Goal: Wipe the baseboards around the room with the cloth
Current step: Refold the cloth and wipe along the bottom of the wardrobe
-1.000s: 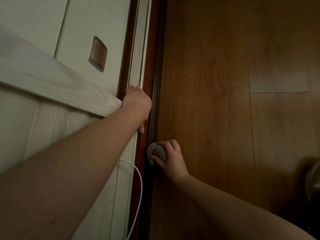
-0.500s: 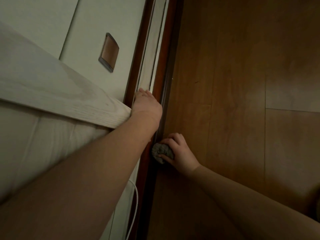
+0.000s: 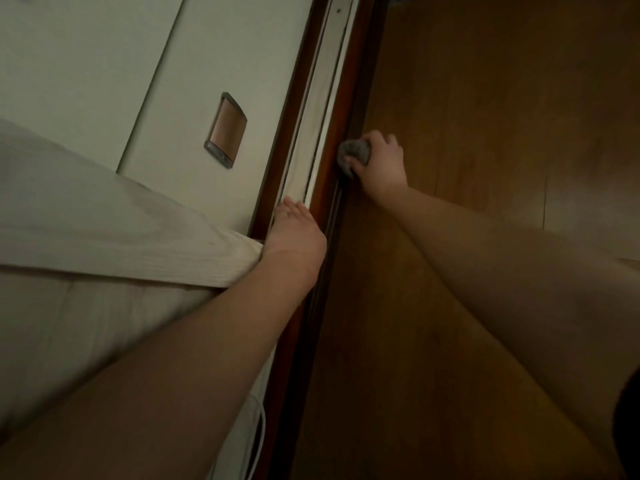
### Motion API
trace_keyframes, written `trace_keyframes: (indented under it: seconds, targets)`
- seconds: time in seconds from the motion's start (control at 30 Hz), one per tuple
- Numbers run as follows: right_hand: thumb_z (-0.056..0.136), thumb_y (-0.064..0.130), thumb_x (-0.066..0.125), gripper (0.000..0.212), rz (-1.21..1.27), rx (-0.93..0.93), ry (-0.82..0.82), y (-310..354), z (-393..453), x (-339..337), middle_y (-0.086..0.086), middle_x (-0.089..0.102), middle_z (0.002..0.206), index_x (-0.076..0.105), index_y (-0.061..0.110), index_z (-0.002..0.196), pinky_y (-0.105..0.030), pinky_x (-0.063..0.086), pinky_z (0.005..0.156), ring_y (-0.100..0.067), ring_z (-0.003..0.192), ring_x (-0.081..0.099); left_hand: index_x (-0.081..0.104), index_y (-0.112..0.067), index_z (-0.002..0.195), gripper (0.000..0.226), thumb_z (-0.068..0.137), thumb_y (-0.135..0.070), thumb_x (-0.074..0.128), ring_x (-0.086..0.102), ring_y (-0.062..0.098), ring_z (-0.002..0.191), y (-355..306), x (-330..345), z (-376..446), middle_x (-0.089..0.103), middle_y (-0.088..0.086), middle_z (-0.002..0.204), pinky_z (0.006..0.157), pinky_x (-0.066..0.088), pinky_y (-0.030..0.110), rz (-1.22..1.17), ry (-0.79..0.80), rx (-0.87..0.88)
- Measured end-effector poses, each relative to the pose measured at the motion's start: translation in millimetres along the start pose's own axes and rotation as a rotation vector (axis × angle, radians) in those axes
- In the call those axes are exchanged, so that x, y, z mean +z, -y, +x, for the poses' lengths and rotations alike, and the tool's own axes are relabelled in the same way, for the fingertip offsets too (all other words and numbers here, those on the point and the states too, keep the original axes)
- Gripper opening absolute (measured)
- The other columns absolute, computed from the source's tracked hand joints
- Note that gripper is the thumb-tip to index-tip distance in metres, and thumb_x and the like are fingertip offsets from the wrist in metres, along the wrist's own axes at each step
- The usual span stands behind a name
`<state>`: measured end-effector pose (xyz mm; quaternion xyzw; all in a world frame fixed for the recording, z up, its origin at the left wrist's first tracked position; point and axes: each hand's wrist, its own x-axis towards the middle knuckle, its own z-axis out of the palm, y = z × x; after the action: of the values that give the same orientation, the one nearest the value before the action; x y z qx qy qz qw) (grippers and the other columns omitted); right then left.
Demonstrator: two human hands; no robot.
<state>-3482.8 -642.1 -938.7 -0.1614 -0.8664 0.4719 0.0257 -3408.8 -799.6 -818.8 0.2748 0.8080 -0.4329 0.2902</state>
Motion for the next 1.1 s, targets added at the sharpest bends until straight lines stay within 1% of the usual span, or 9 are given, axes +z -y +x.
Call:
trace_keyframes:
  seconds: [0.13,0.23,0.37,0.47,0.6,0.67,0.77,0.93,1.1]
  targets:
    - [0.094,0.029,0.064,0.045,-0.123,0.032,0.043,8,30,-13,-0.012,0.045,0.134,0.049,0.018,0.134,-0.041,0.040,0.105,-0.031,0.126,0.042,0.003,0.019,0.147,0.105,0.087,-0.031,0.072,0.017,0.052,0.146,0,-2,-2,0.010,0.041,0.155,0.120,0.018,0.055,0.005,0.000,-0.002]
    - [0.093,0.034,0.065,0.047,-0.096,0.024,0.037,9,14,-13,-0.011,0.046,0.133,0.049,0.019,0.134,-0.039,0.041,0.102,-0.029,0.123,0.044,0.004,0.019,0.147,0.102,0.088,-0.030,0.070,0.018,0.051,0.146,1,-4,-4,0.010,0.041,0.155,0.120,0.019,0.054,-0.001,0.007,-0.009]
    - [0.088,0.037,0.071,0.048,0.066,-0.006,0.064,-2,-55,-2,0.001,0.049,0.123,0.050,0.023,0.129,-0.036,0.046,0.101,-0.019,0.118,0.048,0.003,0.019,0.148,0.103,0.087,-0.028,0.071,0.019,0.051,0.145,1,-7,-5,0.010,0.041,0.155,0.120,0.020,0.054,0.018,0.007,-0.013]
    - [0.085,0.038,0.074,0.040,0.090,-0.056,0.131,-11,-121,12,0.014,0.043,0.112,0.047,0.039,0.114,-0.030,0.046,0.096,-0.008,0.110,0.046,0.004,0.018,0.148,0.104,0.085,-0.027,0.073,0.019,0.050,0.146,3,-10,-7,0.011,0.040,0.156,0.120,0.020,0.052,0.023,0.020,-0.012]
    - [0.082,0.041,0.074,0.046,0.108,-0.093,0.215,-16,-200,31,0.023,0.035,0.108,0.040,0.052,0.111,-0.019,0.036,0.092,0.001,0.108,0.040,0.003,0.018,0.148,0.128,0.069,-0.036,0.088,0.019,0.050,0.146,5,-16,-12,0.011,0.039,0.157,0.119,0.022,0.053,0.059,0.074,-0.017]
    - [0.083,0.041,0.074,0.046,0.110,-0.097,0.224,-16,-230,42,0.025,0.033,0.108,0.044,0.047,0.116,-0.016,0.033,0.092,0.002,0.107,0.037,0.001,0.017,0.149,0.144,0.058,-0.047,0.092,0.017,0.049,0.147,5,-20,-14,0.008,0.038,0.158,0.119,0.022,0.053,0.088,0.112,-0.025]
    - [0.085,0.041,0.073,0.046,0.134,-0.051,0.181,-9,-254,57,0.026,0.031,0.108,0.046,0.040,0.122,-0.015,0.032,0.093,0.003,0.107,0.034,-0.008,0.014,0.149,0.152,0.057,-0.060,0.088,0.008,0.047,0.149,3,-19,-15,0.000,0.035,0.160,0.120,0.017,0.053,0.141,0.153,-0.061]
    - [0.085,0.040,0.071,0.044,0.104,-0.025,0.077,1,-259,66,0.026,0.028,0.108,0.049,0.035,0.123,-0.006,0.026,0.086,0.005,0.105,0.029,-0.015,0.005,0.152,0.153,0.060,-0.088,0.064,-0.007,0.042,0.151,9,-15,-11,-0.012,0.026,0.162,0.122,0.003,0.058,0.305,0.083,-0.124]
    - [0.085,0.036,0.071,0.044,0.080,-0.018,0.049,0,-248,69,0.013,0.041,0.116,0.052,0.030,0.124,-0.017,0.032,0.092,0.001,0.106,0.029,-0.018,0.008,0.150,0.155,0.060,-0.083,0.070,-0.005,0.047,0.150,13,-15,-2,-0.014,0.032,0.160,0.123,0.007,0.055,0.215,0.104,-0.116]
